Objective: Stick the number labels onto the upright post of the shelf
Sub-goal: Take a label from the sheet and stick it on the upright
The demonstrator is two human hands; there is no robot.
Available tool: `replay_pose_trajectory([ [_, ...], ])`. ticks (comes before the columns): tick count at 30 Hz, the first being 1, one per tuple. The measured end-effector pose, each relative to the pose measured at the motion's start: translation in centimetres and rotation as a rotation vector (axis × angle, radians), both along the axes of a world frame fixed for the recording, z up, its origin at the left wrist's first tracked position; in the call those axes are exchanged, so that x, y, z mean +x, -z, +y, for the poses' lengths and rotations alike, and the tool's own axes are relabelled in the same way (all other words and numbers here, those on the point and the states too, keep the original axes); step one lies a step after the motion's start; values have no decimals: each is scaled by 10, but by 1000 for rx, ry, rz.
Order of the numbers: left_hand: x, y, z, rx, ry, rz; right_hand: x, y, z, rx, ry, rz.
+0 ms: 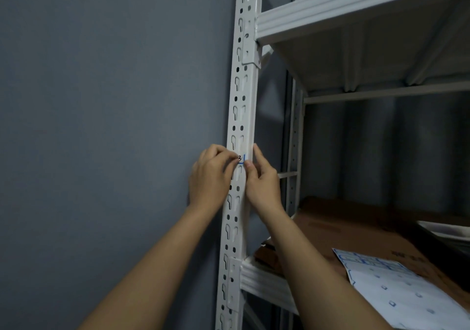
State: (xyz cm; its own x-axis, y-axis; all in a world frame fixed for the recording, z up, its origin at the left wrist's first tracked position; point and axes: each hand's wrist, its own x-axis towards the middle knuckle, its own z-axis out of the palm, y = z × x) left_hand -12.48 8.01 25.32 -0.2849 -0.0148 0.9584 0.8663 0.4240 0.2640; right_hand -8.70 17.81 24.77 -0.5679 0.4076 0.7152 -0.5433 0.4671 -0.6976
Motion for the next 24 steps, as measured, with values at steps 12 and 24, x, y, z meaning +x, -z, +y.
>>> replay_pose_trajectory([
  [12,-19,-14,-10,-113,93,10,-6,2,-2,-11,49,29],
  [24,-12,-1,0,135,159,-34,-3,2,-2,-52,-15,35],
])
